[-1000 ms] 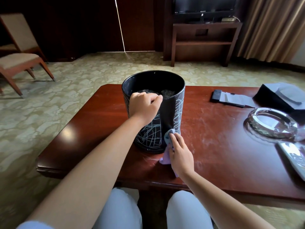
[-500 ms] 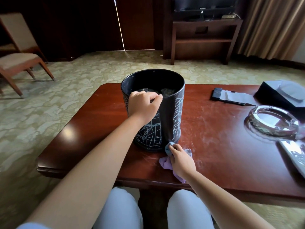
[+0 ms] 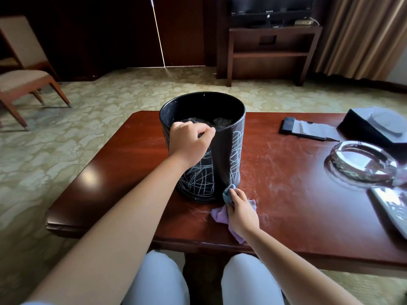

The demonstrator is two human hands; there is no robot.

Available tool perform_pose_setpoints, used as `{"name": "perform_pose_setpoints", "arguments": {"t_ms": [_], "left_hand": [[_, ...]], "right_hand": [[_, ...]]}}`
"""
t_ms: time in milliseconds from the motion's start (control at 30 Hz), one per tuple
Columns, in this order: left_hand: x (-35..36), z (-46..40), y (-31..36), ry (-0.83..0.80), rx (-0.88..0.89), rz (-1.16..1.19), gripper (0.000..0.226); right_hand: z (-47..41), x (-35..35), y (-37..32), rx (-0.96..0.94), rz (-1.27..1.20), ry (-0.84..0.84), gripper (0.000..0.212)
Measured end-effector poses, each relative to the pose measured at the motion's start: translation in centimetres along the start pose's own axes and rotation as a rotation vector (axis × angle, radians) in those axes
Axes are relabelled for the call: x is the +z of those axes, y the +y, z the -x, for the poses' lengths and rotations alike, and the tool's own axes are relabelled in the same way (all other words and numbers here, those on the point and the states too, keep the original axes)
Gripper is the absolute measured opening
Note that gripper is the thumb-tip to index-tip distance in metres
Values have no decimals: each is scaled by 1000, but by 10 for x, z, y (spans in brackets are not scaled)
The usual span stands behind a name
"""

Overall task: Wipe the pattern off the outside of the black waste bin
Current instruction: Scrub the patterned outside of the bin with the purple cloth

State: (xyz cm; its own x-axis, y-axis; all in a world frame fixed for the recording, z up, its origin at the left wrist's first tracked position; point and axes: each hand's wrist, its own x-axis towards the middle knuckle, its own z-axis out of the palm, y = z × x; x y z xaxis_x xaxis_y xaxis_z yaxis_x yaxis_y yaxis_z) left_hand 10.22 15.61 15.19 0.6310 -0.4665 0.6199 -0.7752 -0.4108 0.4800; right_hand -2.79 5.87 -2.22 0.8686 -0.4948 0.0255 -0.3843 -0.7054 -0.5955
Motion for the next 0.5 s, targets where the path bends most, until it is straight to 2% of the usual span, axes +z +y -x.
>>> {"name": "perform_pose_setpoints", "arguments": {"t_ms": [200, 500], "left_hand": [[-2, 0, 2, -32, -8, 9, 52], [-4, -1, 2, -64, -18, 11, 51]], "right_hand": [[2, 2, 2, -56, -9, 9, 44], [2, 3, 2, -29, -68, 35, 44]]}}
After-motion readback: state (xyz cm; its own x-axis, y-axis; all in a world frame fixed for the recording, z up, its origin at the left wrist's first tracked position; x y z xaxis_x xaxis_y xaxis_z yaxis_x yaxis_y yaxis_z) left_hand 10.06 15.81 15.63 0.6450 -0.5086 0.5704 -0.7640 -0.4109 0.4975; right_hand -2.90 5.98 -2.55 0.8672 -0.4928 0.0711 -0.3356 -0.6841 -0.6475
